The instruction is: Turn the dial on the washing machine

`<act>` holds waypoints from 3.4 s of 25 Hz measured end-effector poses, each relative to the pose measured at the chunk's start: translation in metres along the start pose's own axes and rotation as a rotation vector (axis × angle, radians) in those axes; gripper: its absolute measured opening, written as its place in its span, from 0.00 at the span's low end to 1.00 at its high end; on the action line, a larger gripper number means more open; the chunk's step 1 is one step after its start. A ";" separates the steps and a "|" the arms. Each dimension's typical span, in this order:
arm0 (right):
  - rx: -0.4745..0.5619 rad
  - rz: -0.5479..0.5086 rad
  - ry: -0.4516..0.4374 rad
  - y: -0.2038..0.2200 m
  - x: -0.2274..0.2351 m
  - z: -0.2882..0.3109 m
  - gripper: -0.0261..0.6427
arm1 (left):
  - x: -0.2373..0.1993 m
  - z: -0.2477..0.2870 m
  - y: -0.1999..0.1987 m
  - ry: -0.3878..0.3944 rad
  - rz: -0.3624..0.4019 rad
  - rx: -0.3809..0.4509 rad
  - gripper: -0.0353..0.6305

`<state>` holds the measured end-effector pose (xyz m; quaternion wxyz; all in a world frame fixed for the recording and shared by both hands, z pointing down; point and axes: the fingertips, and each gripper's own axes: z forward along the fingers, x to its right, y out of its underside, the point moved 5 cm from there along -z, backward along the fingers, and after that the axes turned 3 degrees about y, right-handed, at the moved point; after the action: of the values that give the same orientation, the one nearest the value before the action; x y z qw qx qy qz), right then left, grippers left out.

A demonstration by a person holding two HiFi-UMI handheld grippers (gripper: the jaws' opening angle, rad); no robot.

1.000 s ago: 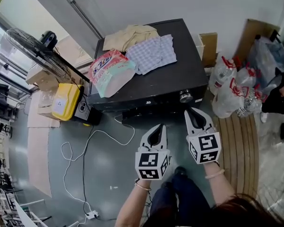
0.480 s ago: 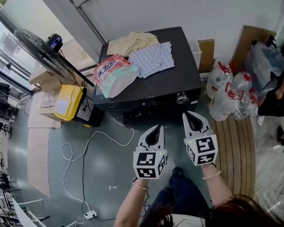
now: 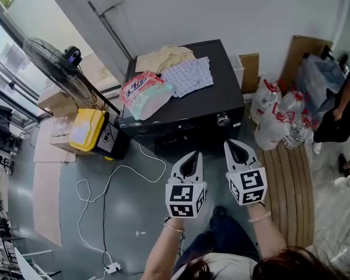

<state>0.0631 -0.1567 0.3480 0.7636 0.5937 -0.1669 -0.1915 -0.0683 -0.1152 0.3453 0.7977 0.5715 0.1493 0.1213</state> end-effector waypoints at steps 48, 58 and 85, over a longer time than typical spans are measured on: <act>0.166 -0.103 0.028 -0.071 -0.134 -0.181 0.08 | 0.031 -0.221 -0.035 -0.025 0.030 0.159 0.08; 0.186 -0.117 0.040 -0.080 -0.150 -0.201 0.08 | 0.037 -0.247 -0.039 -0.013 0.052 0.182 0.08; 0.199 -0.125 0.093 -0.079 -0.155 -0.220 0.08 | 0.037 -0.257 -0.030 0.016 0.026 0.190 0.07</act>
<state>0.0267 0.0871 0.2149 0.6943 0.6840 -0.1124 -0.1936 -0.1303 0.1135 0.2355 0.7370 0.6456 0.1591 0.1214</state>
